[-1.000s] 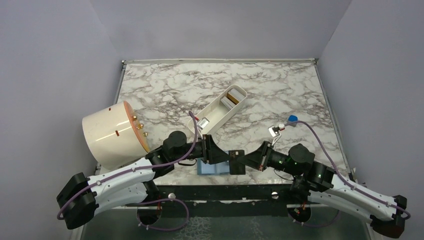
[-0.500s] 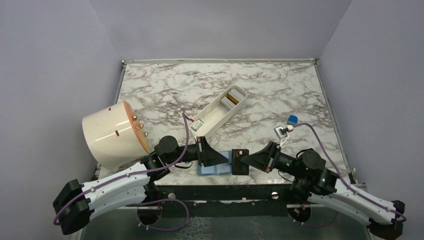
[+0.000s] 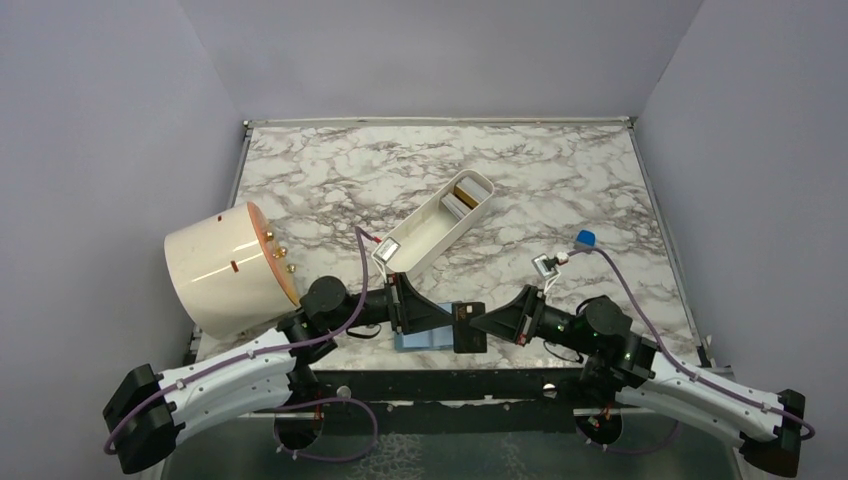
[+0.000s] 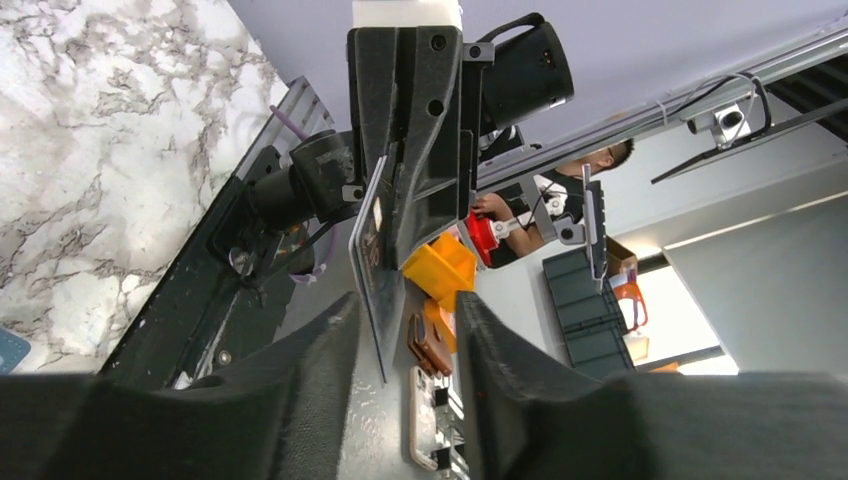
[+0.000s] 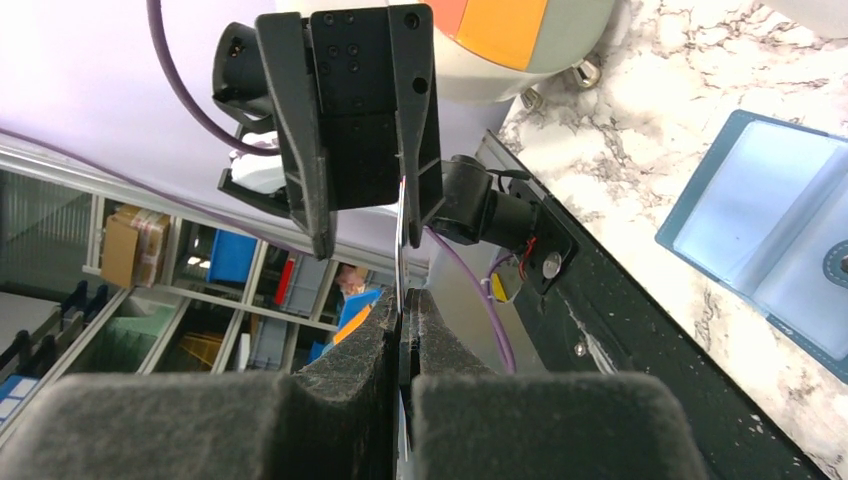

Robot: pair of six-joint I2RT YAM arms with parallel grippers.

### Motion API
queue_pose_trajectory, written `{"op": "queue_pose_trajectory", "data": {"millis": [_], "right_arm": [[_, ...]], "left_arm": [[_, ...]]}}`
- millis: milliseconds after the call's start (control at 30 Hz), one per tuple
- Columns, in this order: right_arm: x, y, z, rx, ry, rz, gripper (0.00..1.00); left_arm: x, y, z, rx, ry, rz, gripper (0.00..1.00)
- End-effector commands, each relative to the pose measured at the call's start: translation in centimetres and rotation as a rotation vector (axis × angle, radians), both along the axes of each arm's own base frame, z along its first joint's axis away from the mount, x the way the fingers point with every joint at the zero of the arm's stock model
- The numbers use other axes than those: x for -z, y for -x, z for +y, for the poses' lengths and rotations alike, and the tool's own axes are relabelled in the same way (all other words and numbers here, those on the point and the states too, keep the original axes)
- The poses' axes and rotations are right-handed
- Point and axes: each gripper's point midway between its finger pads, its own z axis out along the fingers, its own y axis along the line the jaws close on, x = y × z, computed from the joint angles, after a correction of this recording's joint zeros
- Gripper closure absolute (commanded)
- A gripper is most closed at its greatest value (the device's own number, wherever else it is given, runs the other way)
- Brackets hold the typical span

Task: Put the credit cards into the card holder
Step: Adjust the credit card.

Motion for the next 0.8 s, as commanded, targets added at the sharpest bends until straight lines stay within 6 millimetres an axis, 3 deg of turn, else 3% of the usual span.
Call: {"op": "queue_pose_trajectory", "data": {"millis": [0, 133, 367, 767], "right_arm": [[-2.1, 0.7, 0.3, -0.042, -0.085, -0.033, 0.99], [-1.9, 0.9, 0.4, -0.053, -0.088, -0.026, 0.99], [-1.9, 0.9, 0.3, -0.049, -0.088, -0.028, 0.99], [-1.8, 0.8, 0.1, -0.04, -0.067, -0.05, 0.99]], "left_arm": [[-0.4, -0.6, -0.1, -0.033, 0.024, -0.02, 0.64], [0.7, -0.8, -0.4, -0.035, -0.008, -0.01, 0.72], [1.2, -1.1, -0.3, -0.055, -0.014, -0.011, 0.78], [1.2, -1.2, 0.1, -0.077, -0.002, -0.019, 0.79]]}}
